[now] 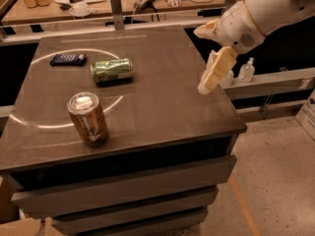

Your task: Pick green can

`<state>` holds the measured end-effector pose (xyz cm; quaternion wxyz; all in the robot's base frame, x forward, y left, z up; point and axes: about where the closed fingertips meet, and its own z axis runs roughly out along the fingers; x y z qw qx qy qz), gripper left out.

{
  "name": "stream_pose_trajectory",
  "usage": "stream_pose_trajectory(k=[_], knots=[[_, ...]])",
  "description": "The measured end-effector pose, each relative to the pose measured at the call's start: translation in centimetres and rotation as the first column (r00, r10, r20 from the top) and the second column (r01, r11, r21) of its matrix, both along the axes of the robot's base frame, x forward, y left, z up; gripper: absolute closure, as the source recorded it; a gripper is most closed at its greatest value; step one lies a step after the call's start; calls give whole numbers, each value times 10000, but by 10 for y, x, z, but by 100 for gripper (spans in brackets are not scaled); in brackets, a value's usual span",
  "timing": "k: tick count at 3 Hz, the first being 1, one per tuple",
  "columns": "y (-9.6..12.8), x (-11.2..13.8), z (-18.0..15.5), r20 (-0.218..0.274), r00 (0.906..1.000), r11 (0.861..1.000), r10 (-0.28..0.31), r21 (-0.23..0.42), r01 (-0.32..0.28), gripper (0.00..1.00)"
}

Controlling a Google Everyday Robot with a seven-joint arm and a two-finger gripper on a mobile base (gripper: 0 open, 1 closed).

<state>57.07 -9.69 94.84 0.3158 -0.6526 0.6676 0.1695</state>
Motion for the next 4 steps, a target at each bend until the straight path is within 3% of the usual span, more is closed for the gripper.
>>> stream_pose_trajectory(k=[2, 3, 4], knots=[[3, 5, -6, -113, 9999, 9999, 24, 162, -22, 0], [21, 30, -11, -231, 9997, 9957, -30, 925, 51, 0], [54, 67, -19, -378, 9993, 9868, 53, 1618, 9, 0]])
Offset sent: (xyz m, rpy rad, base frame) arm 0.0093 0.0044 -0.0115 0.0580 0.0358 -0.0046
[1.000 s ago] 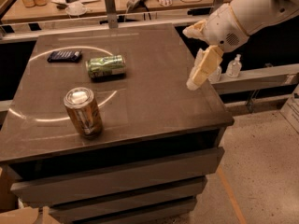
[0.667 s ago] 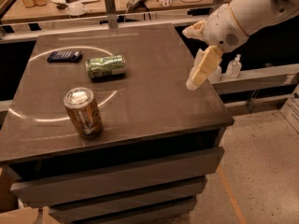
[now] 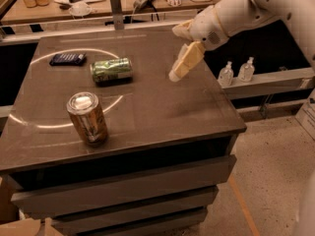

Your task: Pick green can

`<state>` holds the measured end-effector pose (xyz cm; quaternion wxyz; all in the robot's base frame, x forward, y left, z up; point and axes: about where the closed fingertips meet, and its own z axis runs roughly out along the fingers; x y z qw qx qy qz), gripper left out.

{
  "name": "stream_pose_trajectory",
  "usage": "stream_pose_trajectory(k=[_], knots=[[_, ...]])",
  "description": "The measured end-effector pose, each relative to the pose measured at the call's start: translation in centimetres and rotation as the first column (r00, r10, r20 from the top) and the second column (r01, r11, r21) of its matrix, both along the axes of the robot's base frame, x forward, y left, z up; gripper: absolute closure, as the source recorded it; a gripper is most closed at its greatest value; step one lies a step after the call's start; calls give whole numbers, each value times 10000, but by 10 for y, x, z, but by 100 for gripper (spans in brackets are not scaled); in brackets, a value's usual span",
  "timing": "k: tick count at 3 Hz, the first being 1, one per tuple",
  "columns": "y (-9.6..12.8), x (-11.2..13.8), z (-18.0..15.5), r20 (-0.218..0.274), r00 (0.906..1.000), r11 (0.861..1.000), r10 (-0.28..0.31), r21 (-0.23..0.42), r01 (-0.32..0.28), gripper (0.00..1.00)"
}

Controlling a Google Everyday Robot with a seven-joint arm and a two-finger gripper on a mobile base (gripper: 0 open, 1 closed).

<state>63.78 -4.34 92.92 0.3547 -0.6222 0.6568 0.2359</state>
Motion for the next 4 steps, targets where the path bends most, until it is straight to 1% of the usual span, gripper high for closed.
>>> stream_pose_trajectory(k=[1, 2, 3, 4], knots=[[32, 24, -12, -214, 9991, 9982, 363, 490, -353, 0], [66, 37, -19, -315, 9962, 9934, 814, 835, -785, 0], [95, 50, -25, -166, 9939, 9873, 1088, 1186, -1061, 0], [123, 64, -33, -34, 9904, 9819, 1382, 1313, -1365, 0]])
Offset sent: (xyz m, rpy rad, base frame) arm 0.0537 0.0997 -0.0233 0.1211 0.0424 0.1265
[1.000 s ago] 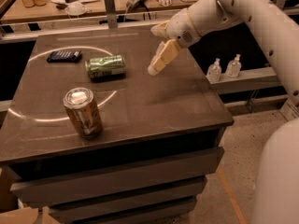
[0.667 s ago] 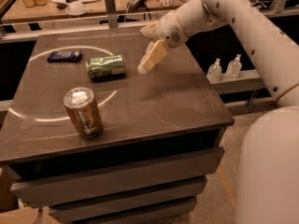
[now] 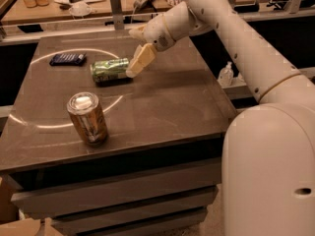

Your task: Pick green can

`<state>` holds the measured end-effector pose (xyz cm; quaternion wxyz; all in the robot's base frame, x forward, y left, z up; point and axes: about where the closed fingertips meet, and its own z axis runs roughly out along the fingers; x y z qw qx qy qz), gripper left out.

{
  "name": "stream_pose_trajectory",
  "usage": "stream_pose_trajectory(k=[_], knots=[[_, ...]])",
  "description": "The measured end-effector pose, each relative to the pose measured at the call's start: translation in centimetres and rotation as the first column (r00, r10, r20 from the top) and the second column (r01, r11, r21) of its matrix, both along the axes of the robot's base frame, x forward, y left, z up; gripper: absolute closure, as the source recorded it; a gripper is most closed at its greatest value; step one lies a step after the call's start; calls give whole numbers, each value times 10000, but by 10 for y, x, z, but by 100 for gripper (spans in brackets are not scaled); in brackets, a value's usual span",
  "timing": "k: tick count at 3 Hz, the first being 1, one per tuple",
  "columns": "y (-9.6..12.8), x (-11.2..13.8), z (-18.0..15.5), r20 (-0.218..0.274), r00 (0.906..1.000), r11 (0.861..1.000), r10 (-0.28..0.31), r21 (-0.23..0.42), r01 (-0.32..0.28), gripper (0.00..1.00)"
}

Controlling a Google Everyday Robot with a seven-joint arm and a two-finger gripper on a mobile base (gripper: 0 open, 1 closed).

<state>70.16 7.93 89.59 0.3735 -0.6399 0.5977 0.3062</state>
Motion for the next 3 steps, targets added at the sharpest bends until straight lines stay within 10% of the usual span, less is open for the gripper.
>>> stream_pose_trajectory(k=[2, 3], knots=[[29, 0, -32, -578, 9972, 9987, 476, -177, -487, 2], [35, -8, -45, -947, 9932, 9971, 682, -287, -712, 26]])
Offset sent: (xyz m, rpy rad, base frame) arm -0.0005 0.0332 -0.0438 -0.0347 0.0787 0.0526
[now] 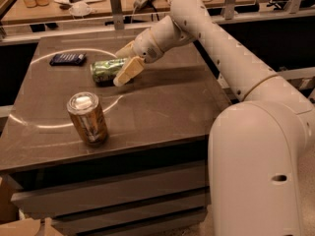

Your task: Pick green can

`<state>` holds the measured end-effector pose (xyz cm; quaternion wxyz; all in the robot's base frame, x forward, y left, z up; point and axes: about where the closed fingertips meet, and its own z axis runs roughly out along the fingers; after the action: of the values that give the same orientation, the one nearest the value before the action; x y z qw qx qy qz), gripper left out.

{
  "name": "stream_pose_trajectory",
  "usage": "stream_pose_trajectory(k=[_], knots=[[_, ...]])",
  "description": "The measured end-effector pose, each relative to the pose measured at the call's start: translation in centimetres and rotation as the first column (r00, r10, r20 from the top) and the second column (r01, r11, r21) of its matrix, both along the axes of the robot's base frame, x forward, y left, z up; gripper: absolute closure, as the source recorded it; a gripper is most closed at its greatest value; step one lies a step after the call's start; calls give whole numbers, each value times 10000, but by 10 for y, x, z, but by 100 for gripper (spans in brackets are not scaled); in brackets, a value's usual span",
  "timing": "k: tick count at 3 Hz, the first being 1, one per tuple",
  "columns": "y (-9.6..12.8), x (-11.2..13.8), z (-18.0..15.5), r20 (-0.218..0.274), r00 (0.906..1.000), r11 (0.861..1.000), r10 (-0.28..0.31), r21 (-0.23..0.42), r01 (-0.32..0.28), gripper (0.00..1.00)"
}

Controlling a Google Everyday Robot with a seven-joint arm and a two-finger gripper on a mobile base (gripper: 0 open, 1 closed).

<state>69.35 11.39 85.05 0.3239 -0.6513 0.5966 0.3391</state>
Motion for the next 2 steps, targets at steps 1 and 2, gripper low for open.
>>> stream_pose_trajectory(k=[1, 2], knots=[[0, -3, -5, -351, 9994, 9998, -19, 176, 25, 47], [-13, 1, 7, -589, 9972, 9925, -452, 1110, 515, 71]])
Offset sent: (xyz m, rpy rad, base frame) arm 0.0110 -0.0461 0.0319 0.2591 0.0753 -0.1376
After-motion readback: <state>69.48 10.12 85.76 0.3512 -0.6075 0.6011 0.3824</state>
